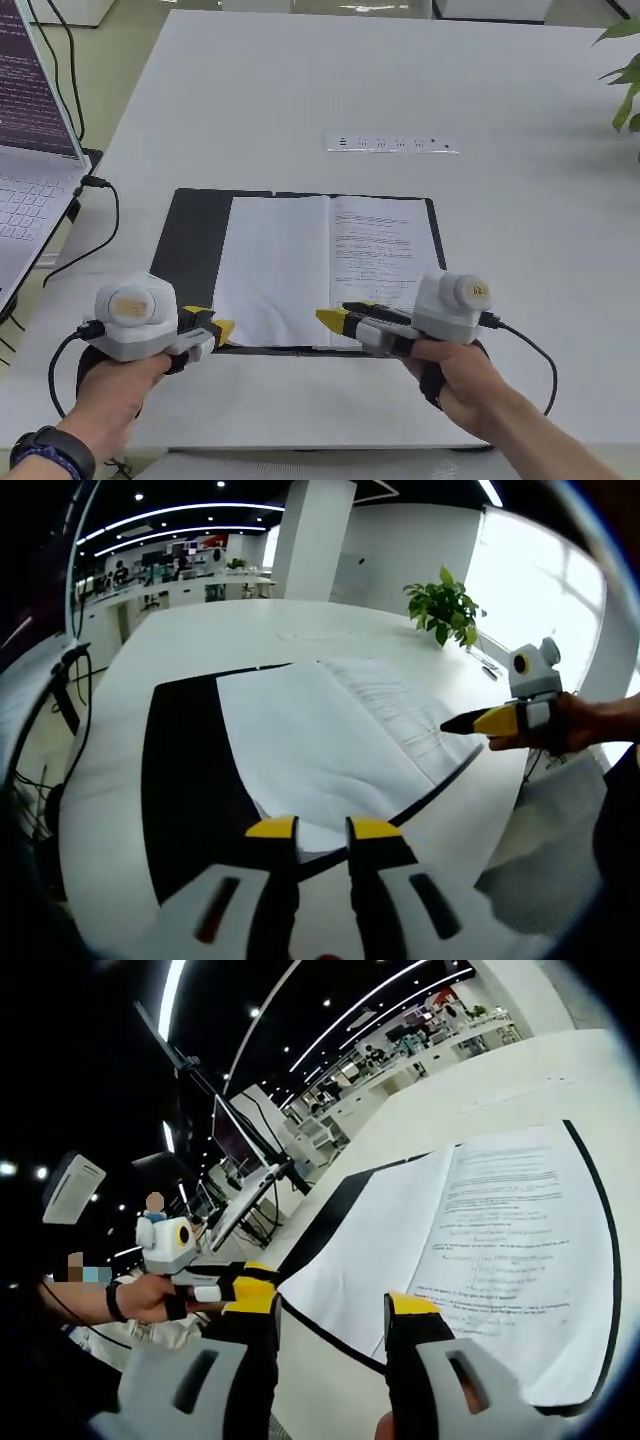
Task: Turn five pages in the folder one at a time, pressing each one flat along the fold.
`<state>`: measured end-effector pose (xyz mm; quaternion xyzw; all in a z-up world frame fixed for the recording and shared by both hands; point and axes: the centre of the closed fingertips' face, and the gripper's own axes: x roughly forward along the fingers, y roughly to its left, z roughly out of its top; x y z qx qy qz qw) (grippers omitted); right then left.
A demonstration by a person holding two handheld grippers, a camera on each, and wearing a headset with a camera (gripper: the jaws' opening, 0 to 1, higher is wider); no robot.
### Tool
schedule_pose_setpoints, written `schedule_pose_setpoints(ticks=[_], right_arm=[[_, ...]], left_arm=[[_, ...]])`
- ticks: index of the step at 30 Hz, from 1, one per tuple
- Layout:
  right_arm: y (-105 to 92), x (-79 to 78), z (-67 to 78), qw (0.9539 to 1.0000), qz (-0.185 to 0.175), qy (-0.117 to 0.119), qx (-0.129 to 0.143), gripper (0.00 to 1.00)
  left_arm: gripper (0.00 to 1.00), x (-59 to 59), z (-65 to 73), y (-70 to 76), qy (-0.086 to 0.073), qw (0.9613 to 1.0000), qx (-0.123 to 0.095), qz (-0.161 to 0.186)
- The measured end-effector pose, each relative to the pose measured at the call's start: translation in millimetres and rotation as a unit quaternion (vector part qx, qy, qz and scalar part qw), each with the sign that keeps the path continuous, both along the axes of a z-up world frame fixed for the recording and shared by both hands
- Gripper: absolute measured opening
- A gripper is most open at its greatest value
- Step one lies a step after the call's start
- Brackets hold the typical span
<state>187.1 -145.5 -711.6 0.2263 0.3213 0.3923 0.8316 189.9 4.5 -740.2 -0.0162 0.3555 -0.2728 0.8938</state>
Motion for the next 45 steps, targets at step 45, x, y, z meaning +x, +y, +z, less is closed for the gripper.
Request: schedule_pose_setpoints(ticks=[45], right_arm=[[-0.4, 37.0, -28.4, 0.9993, -0.011, 0.033, -0.014, 0.33]], left_arm=[[0.00, -4.4, -48.0, 4.6, 0.070, 0.9964, 0.043, 0.019]])
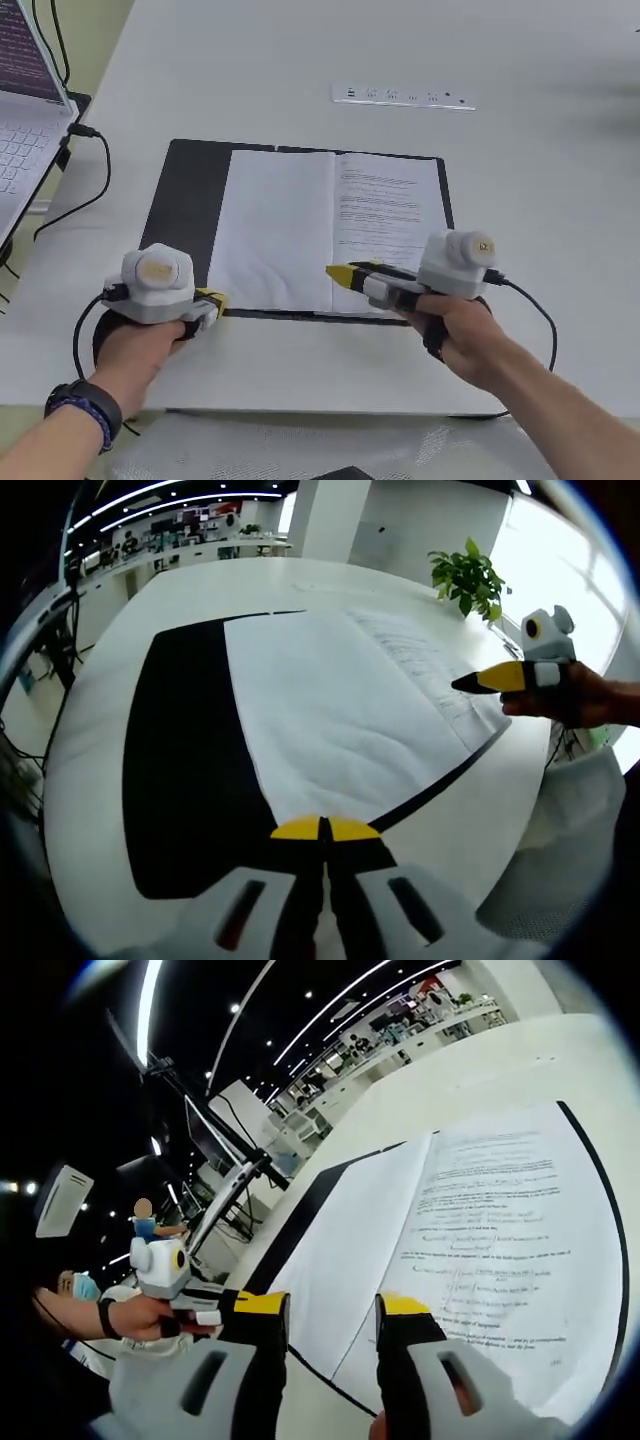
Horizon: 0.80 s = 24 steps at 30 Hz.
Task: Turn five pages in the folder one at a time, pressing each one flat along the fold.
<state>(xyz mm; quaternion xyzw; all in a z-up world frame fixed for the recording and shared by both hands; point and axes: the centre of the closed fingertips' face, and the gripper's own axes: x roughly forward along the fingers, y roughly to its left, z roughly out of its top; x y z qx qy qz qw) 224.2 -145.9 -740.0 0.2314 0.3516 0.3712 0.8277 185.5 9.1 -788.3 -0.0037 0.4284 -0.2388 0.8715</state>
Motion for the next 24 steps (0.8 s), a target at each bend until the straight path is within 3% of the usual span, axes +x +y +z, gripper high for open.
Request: schedule_pose_setpoints(ticks=[9, 24], right_arm=[[7.8, 34.6, -0.1, 0.9998, -0.016, -0.005, 0.012, 0.28], [12.2, 72.8, -11.8, 0.9991, -0.037, 0.001, 0.022, 0.18]], left_arm=[[0.00, -2.6, 4.3, -1.1, 0.001, 1.0000, 0.004, 0.007], [0.00, -0.6, 5.8, -1.9, 0.000, 0.9999, 0.008, 0.010]])
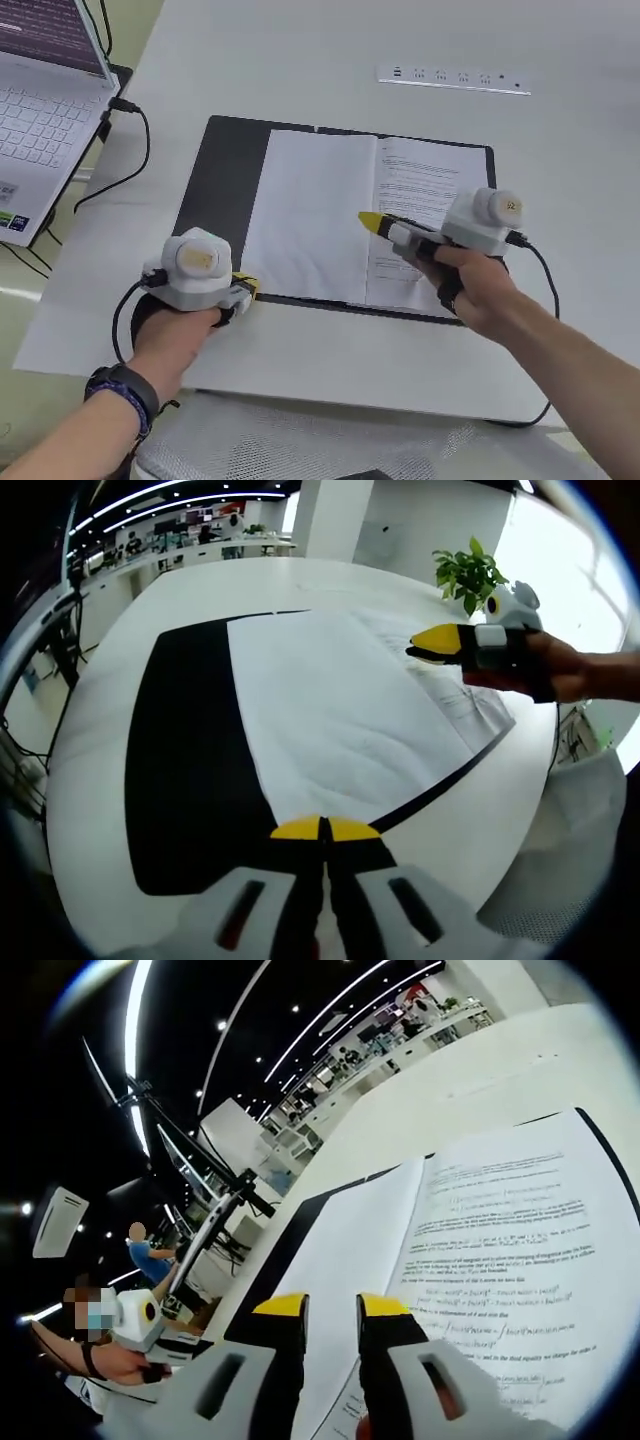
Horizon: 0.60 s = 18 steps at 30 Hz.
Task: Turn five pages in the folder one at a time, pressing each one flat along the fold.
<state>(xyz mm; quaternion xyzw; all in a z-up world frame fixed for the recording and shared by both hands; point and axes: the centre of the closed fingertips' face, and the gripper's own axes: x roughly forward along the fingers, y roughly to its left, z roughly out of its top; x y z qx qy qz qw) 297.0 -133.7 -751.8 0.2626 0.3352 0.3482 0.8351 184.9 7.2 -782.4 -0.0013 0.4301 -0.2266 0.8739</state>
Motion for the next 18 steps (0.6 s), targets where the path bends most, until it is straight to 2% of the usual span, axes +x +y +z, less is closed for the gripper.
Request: schedule_pose_setpoints(ticks=[6, 9, 12, 15, 18], right_arm=[[-1.7, 14.9, -5.6, 0.9998, -0.016, 0.003, 0.005, 0.11], [-1.1, 20.4, -8.7, 0.9998, -0.018, -0.006, 0.001, 0.05], [1.3, 20.6, -10.9, 0.9998, -0.021, 0.000, 0.002, 0.03], [-0.7, 20.2, -17.9, 0.9997, -0.021, 0.003, -0.009, 0.00], [3.2, 17.1, -14.3, 0.9998, -0.021, 0.004, -0.001, 0.00]], left_arm=[[0.00, 1.6, -1.2, 1.1, 0.005, 1.0000, -0.003, 0.002], [0.00, 1.7, -1.3, 1.0, 0.006, 1.0000, -0.003, 0.001], [0.00, 1.7, -1.2, 0.5, 0.005, 1.0000, 0.002, -0.002], [0.00, 1.9, -1.4, 0.6, 0.005, 1.0000, 0.006, -0.004], [0.00, 1.9, -1.5, 0.7, 0.007, 1.0000, 0.003, -0.002]])
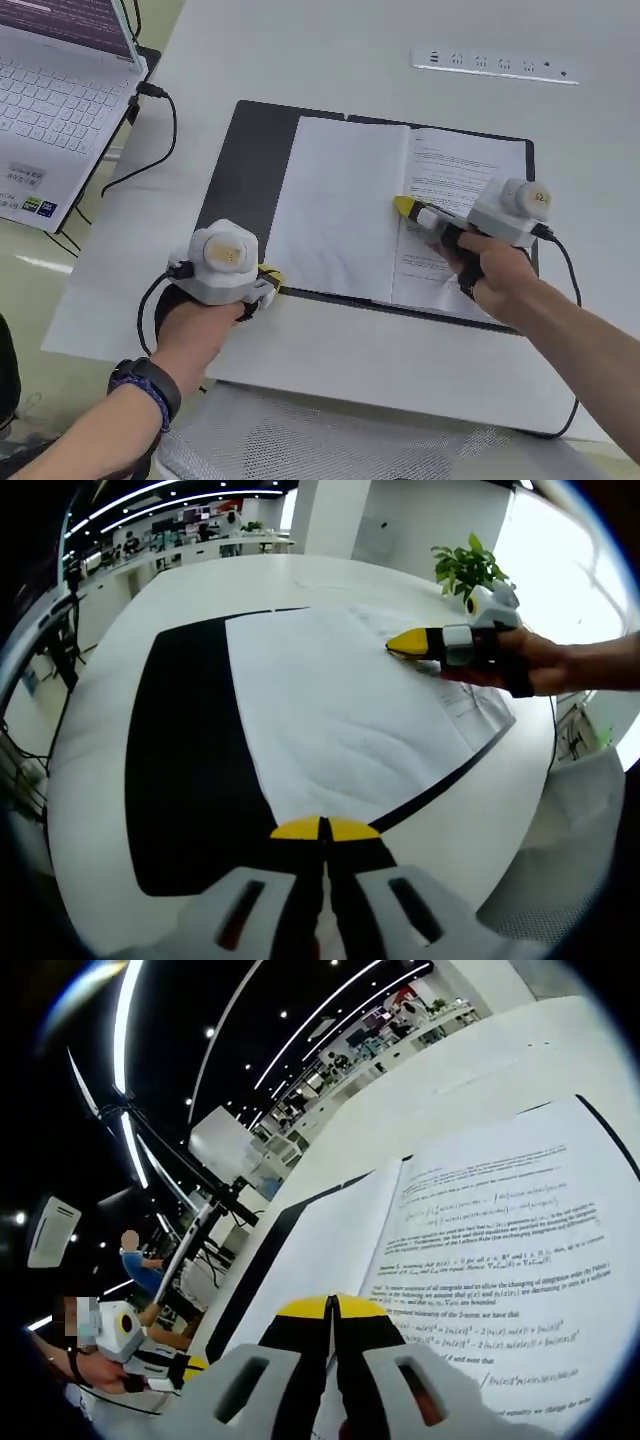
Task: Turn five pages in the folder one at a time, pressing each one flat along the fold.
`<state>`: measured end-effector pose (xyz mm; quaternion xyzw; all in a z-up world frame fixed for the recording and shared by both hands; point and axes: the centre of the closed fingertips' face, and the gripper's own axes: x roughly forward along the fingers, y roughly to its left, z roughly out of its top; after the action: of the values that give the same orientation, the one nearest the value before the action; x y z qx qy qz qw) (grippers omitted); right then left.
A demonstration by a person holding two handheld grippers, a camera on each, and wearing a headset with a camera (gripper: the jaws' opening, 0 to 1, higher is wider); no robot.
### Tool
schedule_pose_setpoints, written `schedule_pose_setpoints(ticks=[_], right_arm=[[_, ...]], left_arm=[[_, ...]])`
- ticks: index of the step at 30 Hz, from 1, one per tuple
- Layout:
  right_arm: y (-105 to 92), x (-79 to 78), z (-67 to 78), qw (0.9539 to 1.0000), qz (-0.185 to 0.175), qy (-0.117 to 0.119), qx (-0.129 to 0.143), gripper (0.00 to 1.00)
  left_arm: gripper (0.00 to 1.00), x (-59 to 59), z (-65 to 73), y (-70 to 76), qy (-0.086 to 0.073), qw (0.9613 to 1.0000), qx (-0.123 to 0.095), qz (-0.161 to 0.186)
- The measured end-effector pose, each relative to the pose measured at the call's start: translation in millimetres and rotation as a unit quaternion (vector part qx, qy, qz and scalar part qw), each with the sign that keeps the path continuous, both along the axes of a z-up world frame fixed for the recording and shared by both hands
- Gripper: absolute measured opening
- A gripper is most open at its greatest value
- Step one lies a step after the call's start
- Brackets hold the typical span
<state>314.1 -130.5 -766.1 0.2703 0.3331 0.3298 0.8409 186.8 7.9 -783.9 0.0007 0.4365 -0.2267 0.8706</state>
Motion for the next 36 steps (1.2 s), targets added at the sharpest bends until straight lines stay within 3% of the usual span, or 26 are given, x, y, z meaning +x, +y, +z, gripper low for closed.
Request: schedule_pose_setpoints(ticks=[2, 20, 24, 36], right_arm=[[2.1, 1.7, 1.9, 0.9999, -0.002, -0.009, -0.005, 0.00], [2.8, 46.9, 6.0, 0.9963, -0.083, -0.006, 0.021, 0.00], [-1.9, 61.5, 6.1, 0.9928, -0.114, 0.001, 0.035, 0.00], [-3.4, 86.5, 11.4, 0.9887, -0.147, -0.008, 0.030, 0.00]], left_arm=[[0.00, -0.1, 0.0, 0.0, 0.000, 1.0000, -0.001, 0.002], [0.00, 0.2, -0.4, 0.8, -0.002, 1.0000, -0.003, 0.006], [0.00, 0.6, -0.9, 1.2, 0.000, 1.0000, -0.005, 0.007], [0.00, 1.6, -1.7, 1.3, -0.002, 0.9999, -0.009, 0.014]])
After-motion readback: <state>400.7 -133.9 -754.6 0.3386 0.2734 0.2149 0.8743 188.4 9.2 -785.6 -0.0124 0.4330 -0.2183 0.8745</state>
